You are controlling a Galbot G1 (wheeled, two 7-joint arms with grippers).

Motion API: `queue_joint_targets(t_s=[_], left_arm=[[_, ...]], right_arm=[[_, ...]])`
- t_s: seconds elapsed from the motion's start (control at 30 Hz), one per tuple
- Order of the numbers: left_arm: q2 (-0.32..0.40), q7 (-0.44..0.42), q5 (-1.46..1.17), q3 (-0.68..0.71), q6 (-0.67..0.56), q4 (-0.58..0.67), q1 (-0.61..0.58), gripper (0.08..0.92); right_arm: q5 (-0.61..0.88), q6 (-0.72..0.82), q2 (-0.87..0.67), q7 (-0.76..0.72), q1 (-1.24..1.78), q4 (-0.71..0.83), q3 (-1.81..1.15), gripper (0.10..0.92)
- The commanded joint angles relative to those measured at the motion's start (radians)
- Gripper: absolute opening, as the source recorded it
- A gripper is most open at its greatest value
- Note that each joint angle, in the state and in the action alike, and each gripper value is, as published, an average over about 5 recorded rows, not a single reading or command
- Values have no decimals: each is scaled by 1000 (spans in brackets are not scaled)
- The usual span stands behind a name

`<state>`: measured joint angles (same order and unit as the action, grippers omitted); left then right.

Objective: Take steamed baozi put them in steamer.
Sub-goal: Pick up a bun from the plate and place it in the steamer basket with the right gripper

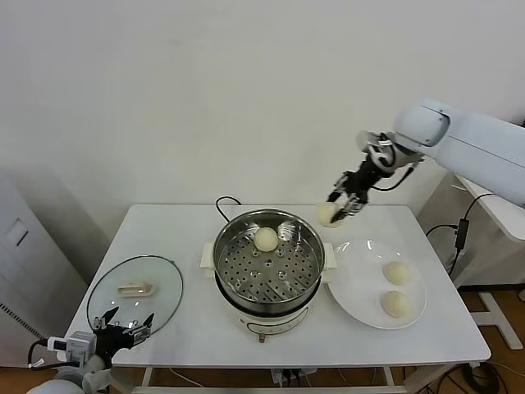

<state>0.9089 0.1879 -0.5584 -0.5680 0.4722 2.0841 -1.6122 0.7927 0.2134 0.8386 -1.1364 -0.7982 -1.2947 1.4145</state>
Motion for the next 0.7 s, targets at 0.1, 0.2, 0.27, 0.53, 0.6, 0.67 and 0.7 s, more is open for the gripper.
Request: queue_joint_targets(t_s=[0.1, 0.2, 0.27, 0.53, 0.6, 0.67, 0.7], left_arm=[[1, 1, 3, 6, 4, 4, 6, 823], [2, 1, 4, 6, 4, 4, 7, 823], [2, 1, 3, 5, 3, 3, 6, 823], [4, 0, 3, 4, 0, -1, 4, 823], [4, 0, 2, 3, -1, -2, 3, 823], [4, 0, 2, 2, -3, -4, 3, 823], [4, -1, 2, 2, -3, -5, 3, 823]], right_arm=[[208, 97, 114, 217, 48, -108, 17, 458], [201, 111, 143, 267, 90, -113, 10, 458], [192, 122, 164, 297, 117, -112, 3, 458], [137, 170, 244, 366, 198, -91, -11, 458], [124, 183, 261, 381, 215, -83, -16, 458], [109, 192, 278, 393, 230, -74, -20, 458], [103, 195, 285, 397, 237, -69, -21, 458]])
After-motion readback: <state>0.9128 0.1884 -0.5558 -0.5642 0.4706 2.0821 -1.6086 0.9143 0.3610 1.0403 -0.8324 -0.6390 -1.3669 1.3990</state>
